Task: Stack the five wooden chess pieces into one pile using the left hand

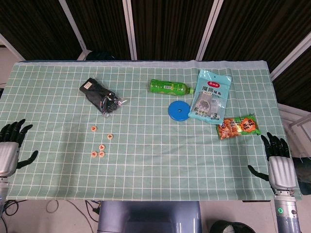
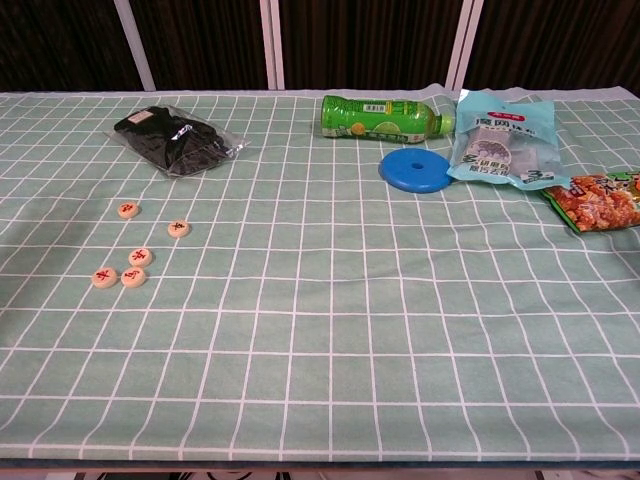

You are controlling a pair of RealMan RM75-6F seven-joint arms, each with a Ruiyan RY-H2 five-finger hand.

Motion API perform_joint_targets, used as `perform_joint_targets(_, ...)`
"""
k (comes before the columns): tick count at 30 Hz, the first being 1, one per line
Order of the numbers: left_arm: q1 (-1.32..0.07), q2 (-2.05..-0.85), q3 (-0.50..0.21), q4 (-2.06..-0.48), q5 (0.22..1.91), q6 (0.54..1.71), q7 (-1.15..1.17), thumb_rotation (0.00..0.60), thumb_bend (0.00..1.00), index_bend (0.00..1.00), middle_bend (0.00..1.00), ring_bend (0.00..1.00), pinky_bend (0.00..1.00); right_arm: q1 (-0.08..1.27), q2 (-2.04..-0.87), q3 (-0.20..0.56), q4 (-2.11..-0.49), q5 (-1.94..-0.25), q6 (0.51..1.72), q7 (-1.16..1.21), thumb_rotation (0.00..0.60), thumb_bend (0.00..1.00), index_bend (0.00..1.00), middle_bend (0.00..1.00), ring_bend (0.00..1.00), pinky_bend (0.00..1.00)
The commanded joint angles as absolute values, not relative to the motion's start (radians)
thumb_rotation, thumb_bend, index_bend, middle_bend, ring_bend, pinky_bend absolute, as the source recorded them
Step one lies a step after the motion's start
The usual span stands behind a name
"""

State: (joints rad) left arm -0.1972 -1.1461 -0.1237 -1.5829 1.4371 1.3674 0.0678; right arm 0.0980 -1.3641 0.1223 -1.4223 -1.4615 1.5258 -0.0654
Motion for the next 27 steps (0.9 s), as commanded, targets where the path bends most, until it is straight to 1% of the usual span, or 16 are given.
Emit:
perform_joint_targets(1, -0.306, -1.112, -0.161, -1.639, 1.412, 1.219, 0.133, 0.6, 0.26, 0.17, 0.03, 0.0, 0.06, 0.098, -1.364, 0.123, -1.424, -1.462, 1.528, -0.066, 0.6, 0.25, 0.06, 0.0, 0.02, 0.0)
perform_joint_targets(5, -0.404, -1.124, -0.192, -1.645, 1.342, 1.076, 0.205, 0.6, 0.26, 0.18, 0.03, 0.0, 0.06, 0.096, -1.364, 0.124, -1.425, -1.459, 1.529, -0.068, 0.6, 0.25, 0.06, 0.0, 0.02, 0.0)
perform_joint_targets(10, -0.496, -1.185, -0.219, -1.608, 1.258, 0.978, 0.324, 0.6, 0.26, 0.21, 0.04, 0.0, 0.06, 0.097, -1.367, 0.125, -1.423, -1.455, 1.527, -0.068, 0.6, 0.25, 0.06, 0.0, 0.02, 0.0)
perform_joint_targets(15, -0.569, -1.267, -0.232, -1.555, 1.2, 0.917, 0.392, 0.6, 0.26, 0.23, 0.04, 0.0, 0.06, 0.1, -1.371, 0.124, -1.416, -1.451, 1.517, -0.07, 0.6, 0.25, 0.06, 0.0, 0.02, 0.0)
perform_joint_targets(20, -0.641, -1.347, -0.226, -1.494, 1.114, 0.842, 0.477, 0.6, 0.26, 0.25, 0.04, 0.0, 0.06, 0.1, -1.376, 0.124, -1.413, -1.45, 1.518, -0.074, 0.6, 0.25, 0.06, 0.0, 0.02, 0.0)
perform_joint_targets(27, -0.706, -1.45, -0.215, -1.424, 1.041, 0.815, 0.563, 0.6, 0.26, 0.32, 0.04, 0.0, 0.06, 0.099, -1.378, 0.127, -1.41, -1.443, 1.517, -0.075, 0.6, 0.25, 0.06, 0.0, 0.02, 0.0)
